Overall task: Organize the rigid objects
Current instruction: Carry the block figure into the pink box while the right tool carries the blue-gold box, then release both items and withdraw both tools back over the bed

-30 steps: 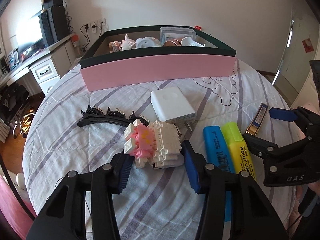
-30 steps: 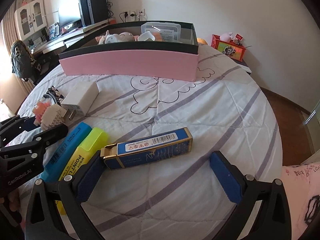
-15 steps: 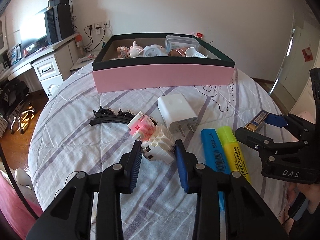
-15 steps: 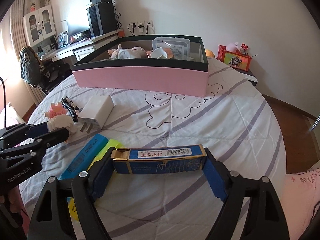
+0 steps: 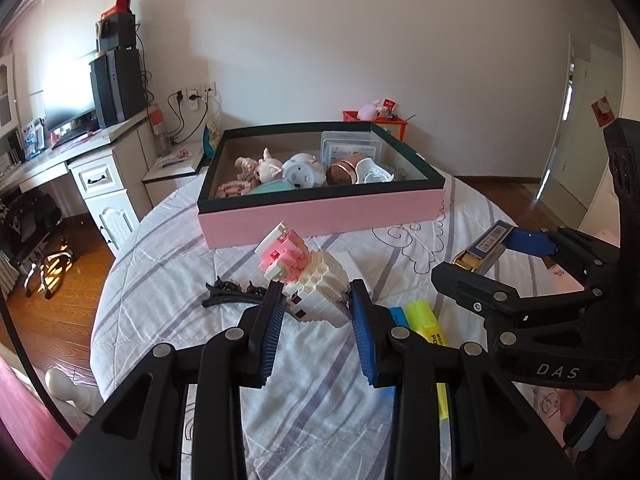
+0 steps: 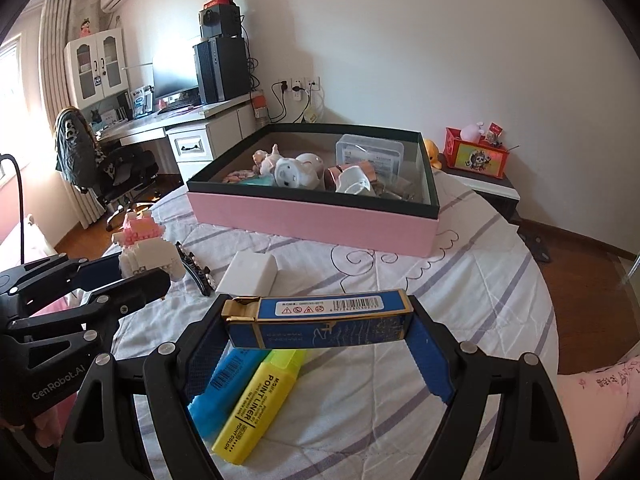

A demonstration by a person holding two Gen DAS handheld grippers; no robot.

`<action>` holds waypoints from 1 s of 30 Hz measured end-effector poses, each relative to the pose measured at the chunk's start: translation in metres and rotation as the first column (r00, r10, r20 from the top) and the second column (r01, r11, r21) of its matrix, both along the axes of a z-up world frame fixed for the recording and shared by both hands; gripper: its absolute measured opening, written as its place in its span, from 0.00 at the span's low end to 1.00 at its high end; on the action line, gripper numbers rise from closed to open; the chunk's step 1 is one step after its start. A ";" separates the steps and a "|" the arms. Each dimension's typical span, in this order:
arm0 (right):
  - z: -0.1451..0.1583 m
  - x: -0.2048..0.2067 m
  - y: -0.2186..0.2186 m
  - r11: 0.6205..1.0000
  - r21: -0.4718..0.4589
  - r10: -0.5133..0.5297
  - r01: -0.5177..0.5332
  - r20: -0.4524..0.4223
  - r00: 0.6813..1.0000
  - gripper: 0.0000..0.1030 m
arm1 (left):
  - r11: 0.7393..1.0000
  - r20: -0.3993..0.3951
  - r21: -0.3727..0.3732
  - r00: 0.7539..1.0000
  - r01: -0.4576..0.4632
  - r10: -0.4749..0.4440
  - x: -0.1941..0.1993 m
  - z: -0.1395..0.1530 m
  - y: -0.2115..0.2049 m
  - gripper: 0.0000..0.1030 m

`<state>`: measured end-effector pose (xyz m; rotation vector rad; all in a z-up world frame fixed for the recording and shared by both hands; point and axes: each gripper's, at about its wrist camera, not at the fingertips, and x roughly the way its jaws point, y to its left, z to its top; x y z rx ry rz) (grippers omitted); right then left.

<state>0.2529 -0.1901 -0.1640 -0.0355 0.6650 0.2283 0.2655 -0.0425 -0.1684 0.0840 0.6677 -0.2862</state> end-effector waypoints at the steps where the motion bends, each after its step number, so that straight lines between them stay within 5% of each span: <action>1: 0.004 0.003 0.001 1.000 -0.003 0.002 -0.001 0.008 1.000 0.81 | 1.000 0.004 -0.001 1.000 0.004 -0.004 0.002 0.002 0.000 0.32; 7: 0.027 0.034 0.003 1.000 -0.024 0.012 -0.011 0.053 0.999 0.81 | 1.000 0.044 0.011 0.999 0.022 -0.022 0.036 0.024 -0.005 0.32; 15: 0.048 0.121 -0.003 1.000 -0.030 -0.001 0.003 0.048 0.999 0.81 | 0.998 0.008 0.039 0.999 0.039 -0.039 0.138 0.040 -0.015 0.32; 26: 0.005 0.238 -0.009 0.999 0.015 -0.038 0.040 -0.149 0.988 0.81 | 0.997 -0.162 0.079 0.987 0.010 0.003 0.256 -0.002 -0.023 0.32; 30: 0.001 0.257 -0.009 0.996 -0.046 -0.082 0.076 -0.142 0.987 0.82 | 0.994 -0.184 0.110 0.983 0.008 0.012 0.276 -0.013 -0.031 0.32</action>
